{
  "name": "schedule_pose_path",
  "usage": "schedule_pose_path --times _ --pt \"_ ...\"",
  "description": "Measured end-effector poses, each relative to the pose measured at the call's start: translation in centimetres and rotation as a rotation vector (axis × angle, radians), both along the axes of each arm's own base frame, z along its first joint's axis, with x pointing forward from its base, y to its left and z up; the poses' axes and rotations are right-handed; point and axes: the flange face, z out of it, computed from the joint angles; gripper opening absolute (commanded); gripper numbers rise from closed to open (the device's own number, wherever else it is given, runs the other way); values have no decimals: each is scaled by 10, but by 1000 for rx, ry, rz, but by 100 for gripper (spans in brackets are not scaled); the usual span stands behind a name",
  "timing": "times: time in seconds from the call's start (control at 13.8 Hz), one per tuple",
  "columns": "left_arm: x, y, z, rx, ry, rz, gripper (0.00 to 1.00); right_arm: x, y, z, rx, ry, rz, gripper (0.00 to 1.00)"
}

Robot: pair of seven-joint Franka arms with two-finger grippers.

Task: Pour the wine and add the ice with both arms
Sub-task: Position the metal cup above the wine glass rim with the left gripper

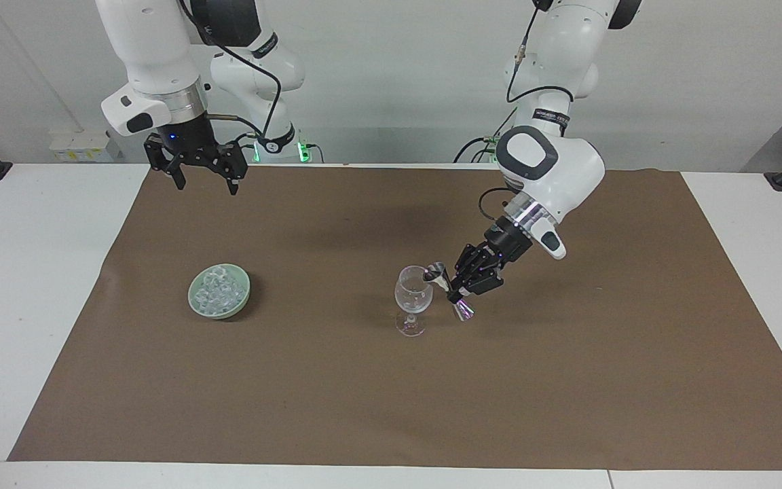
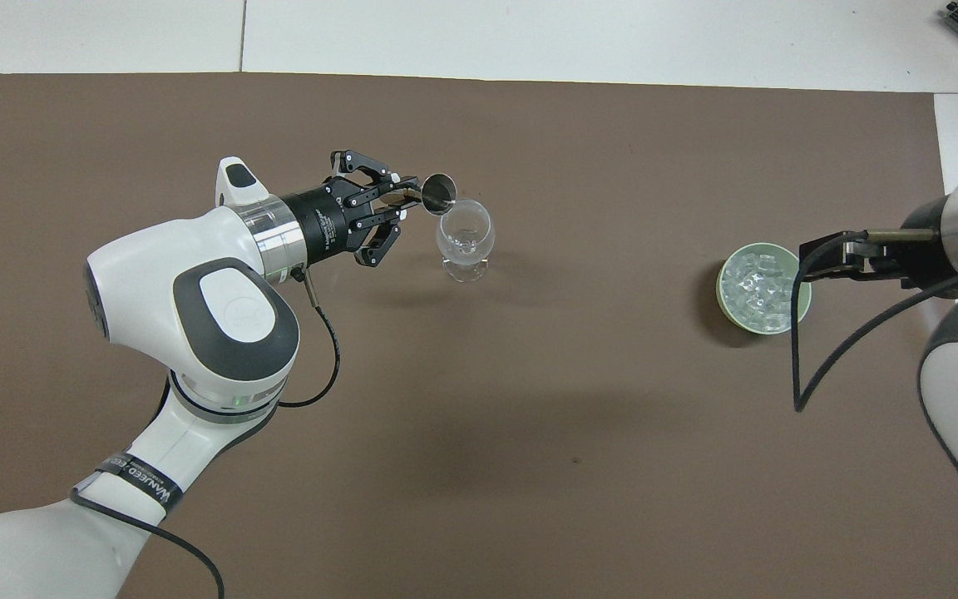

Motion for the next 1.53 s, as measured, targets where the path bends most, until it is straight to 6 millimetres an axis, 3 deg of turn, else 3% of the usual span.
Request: schedule_pose_path --times 0.44,1.53 --pt "-10 -14 0 55 -65 -16 0 0 0 0 0 0 0 100" --pt "-17 -9 0 127 -148 -60 0 0 0 0 0 0 0 100"
